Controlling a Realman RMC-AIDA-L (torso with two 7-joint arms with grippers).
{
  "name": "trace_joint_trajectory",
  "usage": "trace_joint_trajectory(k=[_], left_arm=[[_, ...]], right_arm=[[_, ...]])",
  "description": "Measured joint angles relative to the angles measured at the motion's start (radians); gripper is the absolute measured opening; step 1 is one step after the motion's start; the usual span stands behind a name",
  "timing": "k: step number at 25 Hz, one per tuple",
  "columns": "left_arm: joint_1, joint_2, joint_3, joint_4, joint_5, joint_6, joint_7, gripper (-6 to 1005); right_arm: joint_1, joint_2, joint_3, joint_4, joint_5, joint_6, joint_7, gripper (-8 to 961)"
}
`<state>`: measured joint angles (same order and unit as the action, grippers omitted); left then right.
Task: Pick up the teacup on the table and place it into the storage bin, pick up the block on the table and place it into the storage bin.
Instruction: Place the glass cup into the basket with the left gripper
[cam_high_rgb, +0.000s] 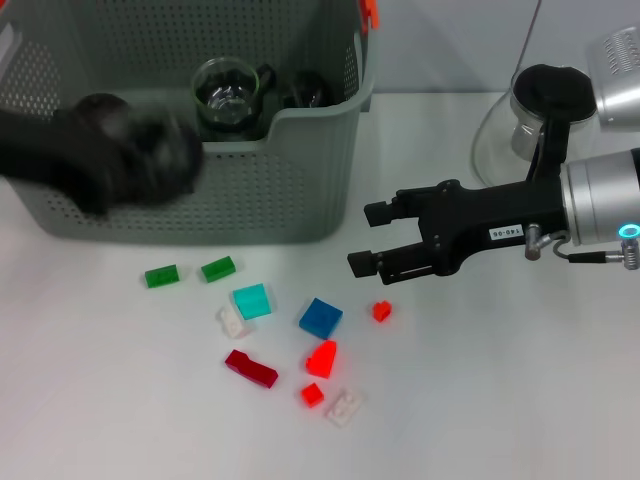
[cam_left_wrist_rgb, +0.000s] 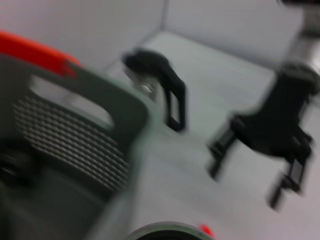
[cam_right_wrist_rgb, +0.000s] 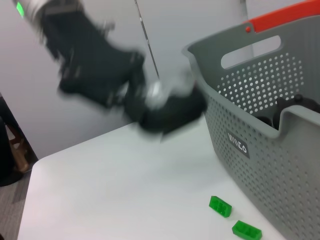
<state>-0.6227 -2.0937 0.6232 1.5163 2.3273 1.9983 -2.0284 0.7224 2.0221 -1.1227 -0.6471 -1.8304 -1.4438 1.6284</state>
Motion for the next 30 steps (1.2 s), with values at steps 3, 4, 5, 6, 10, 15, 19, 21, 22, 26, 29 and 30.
trace_joint_trajectory(k=[3,4,5,6,10,15,19,21,22,26,29,30], left_arm=[[-0.046,0.061,-0.058,-0.005,-0.03,-0.021,-0.049,44],[-0.062,0.082,-0.07,-0.014,-0.039,-0.036,-0.063,44],[-0.076,0.097,-0.075,-0.023,-0.043,-0.05,-0.071,44],[-0.093,0.116,-0.076,-0.04,-0.045,-0.078,-0.079,44],[-0.164,0.161,-0.051,-0.156,-0.02,-0.215,-0.084,45],[-0.222,0.182,0.068,-0.389,0.045,-0.476,-0.057,45],[-0.255,0.179,0.165,-0.535,0.087,-0.665,-0.034,45],[-0.266,0.172,0.203,-0.582,0.103,-0.742,-0.028,46],[-0.271,0.168,0.222,-0.604,0.107,-0.776,-0.026,46],[-0.284,0.161,0.298,-0.684,0.109,-0.909,-0.023,46],[-0.293,0.158,0.329,-0.728,0.109,-0.969,-0.02,46],[-0.296,0.155,0.338,-0.743,0.109,-0.99,-0.016,46]], right_arm=[[-0.003,-0.001,0.0,0.0,-0.001,-0.005,0.003,850],[-0.004,-0.002,0.0,0.0,-0.001,-0.005,0.003,850],[-0.005,-0.003,0.0,0.0,-0.001,-0.006,0.004,850],[-0.006,-0.003,0.0,0.0,-0.001,-0.006,0.004,851],[-0.006,-0.003,0.0,0.0,-0.002,-0.008,0.003,851],[0.001,-0.002,0.001,0.0,-0.022,-0.012,0.017,851],[0.006,-0.002,0.003,-0.001,-0.024,-0.014,0.024,851],[0.011,-0.002,0.004,-0.001,-0.024,-0.014,0.026,850],[0.013,-0.002,0.004,-0.001,-0.024,-0.014,0.028,850],[0.019,-0.003,0.001,-0.002,-0.024,-0.014,0.035,850],[0.02,-0.003,0.003,-0.002,-0.024,-0.013,0.039,850],[0.021,-0.003,0.003,-0.002,-0.024,-0.013,0.041,850]])
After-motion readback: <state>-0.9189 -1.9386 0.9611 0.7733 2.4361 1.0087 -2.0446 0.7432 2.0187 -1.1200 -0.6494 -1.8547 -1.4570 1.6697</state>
